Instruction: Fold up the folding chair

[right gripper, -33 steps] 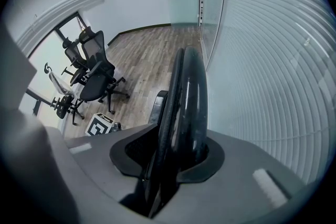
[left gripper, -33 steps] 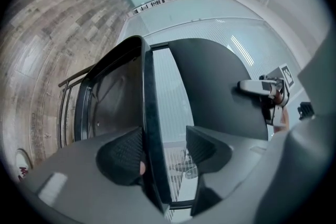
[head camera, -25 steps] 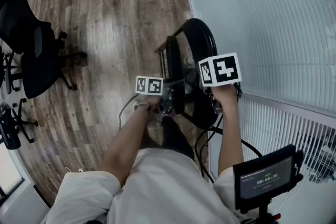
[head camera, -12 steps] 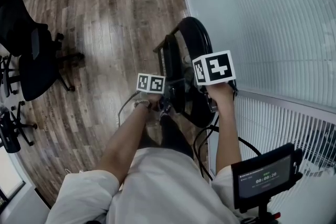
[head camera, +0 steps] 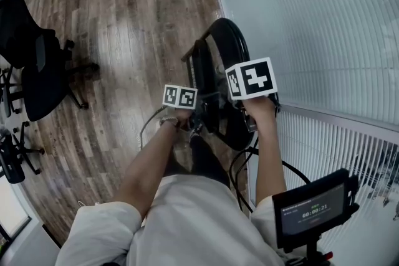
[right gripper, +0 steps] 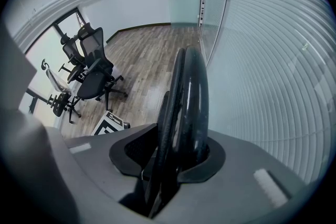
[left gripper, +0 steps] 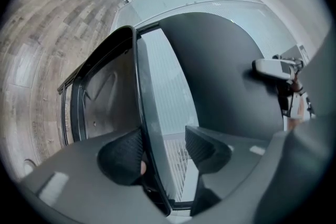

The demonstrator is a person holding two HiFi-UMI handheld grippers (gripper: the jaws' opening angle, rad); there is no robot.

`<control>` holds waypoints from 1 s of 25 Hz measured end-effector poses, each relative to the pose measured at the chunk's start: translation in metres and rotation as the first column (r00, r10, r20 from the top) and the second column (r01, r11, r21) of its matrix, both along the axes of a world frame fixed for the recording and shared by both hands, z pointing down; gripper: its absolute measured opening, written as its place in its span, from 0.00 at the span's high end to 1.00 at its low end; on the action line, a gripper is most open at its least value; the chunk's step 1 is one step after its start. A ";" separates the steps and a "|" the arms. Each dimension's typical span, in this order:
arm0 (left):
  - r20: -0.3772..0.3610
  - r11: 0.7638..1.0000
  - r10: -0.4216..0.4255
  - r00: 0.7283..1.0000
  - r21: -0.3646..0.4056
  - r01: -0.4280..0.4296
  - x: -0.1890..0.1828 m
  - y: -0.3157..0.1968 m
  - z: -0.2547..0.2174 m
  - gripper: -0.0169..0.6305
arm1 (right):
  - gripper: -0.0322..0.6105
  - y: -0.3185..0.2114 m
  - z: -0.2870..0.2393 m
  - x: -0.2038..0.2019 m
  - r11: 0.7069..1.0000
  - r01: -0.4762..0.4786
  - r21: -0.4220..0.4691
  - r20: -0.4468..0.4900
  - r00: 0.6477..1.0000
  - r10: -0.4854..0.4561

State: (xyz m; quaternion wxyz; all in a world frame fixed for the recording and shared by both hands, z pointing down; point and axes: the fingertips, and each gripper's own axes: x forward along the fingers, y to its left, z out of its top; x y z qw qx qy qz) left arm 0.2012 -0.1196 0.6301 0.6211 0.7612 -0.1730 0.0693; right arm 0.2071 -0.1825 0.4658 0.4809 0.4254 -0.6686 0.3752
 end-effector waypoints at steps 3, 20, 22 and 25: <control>-0.005 1.000 -0.009 1.000 -0.005 0.009 0.001 -0.001 0.001 0.63 | 0.79 0.000 0.000 0.000 1.000 0.000 0.000 0.002 1.000 0.000; 0.019 1.000 -0.007 1.000 0.004 0.007 0.004 0.003 0.008 0.64 | 0.81 0.004 0.005 0.000 1.000 -0.001 0.000 -0.007 1.000 0.001; 0.020 1.000 -0.013 1.000 0.001 0.013 0.004 0.004 0.009 0.64 | 0.82 0.004 0.006 0.000 1.000 0.015 0.001 -0.012 1.000 -0.015; 0.029 1.000 -0.031 0.999 0.002 0.031 -0.002 0.002 0.010 0.65 | 0.86 -0.001 0.007 -0.007 0.996 0.089 0.003 -0.020 0.996 -0.089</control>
